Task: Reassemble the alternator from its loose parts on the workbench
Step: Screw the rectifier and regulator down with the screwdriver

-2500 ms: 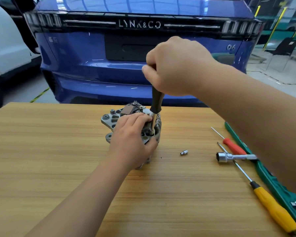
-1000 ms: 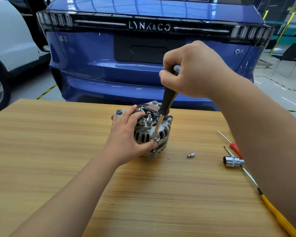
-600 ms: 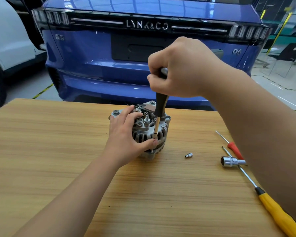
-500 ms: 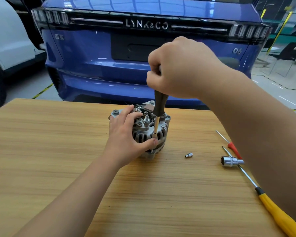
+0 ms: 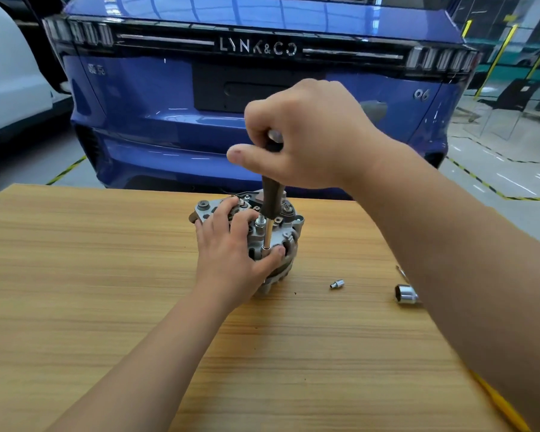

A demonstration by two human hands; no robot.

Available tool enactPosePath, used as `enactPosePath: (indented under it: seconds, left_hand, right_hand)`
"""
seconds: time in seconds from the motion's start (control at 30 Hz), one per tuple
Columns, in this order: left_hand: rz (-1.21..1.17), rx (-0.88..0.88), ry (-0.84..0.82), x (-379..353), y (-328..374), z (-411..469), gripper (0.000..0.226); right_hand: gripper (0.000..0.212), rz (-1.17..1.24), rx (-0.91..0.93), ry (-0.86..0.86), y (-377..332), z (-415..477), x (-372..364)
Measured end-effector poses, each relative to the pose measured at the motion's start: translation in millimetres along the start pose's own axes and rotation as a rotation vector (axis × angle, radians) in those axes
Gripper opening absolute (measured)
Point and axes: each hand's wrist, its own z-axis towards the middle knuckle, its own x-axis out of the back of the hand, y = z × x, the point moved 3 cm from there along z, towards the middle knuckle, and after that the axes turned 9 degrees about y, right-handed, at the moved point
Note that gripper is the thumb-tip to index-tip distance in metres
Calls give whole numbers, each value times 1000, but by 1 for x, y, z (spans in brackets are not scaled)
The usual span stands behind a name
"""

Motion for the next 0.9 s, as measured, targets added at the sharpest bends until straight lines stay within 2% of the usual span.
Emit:
enactPosePath:
  seconds: [0.07,0.17,0.23,0.3,0.4,0.47,0.53,0.63,0.7,0.77,0.83,0.9]
  left_hand:
    - [-9,-12,-38,0,-3,2,70]
    - [-127,55,-11,1,-3,-2,66]
    - [-170,38,121,4,2,-11,56]
    - [-217,-77,307,7,11,-17,40]
    - [-264,-147,458,12,21,-14,29]
    - [-266,-176,456,13,24,-12,30]
    - [-276,-205,422,15,23,-12,33]
    - [-308,-212,342,20,21,-8,37]
    - [-318,-215,296,23,21,-5,36]
    - [-320,-219,280,25,17,-4,32]
    - [-335,-212,287,25,14,-3,30]
    - [-340,-233,297,24,11,-2,31]
  right_hand:
    - [40,96,48,1,3,4,-2]
    - [40,-26,-35,-53,-1,15,-7]
    - [42,-131,-153,-89,-3,18,-8]
    - [41,-206,-257,-135,-7,18,-8]
    - [42,-207,-262,-171,-17,17,-6]
    - [45,-191,-186,-126,-19,15,0]
    - [51,-163,16,-45,-16,12,2]
    - [51,63,200,-10,-11,3,5]
    - [52,114,139,-30,-5,1,5]
    - [43,85,21,-91,-1,0,6]
    - [31,54,-77,-208,5,-3,11]
    - [25,-26,-93,-312,6,-5,19]
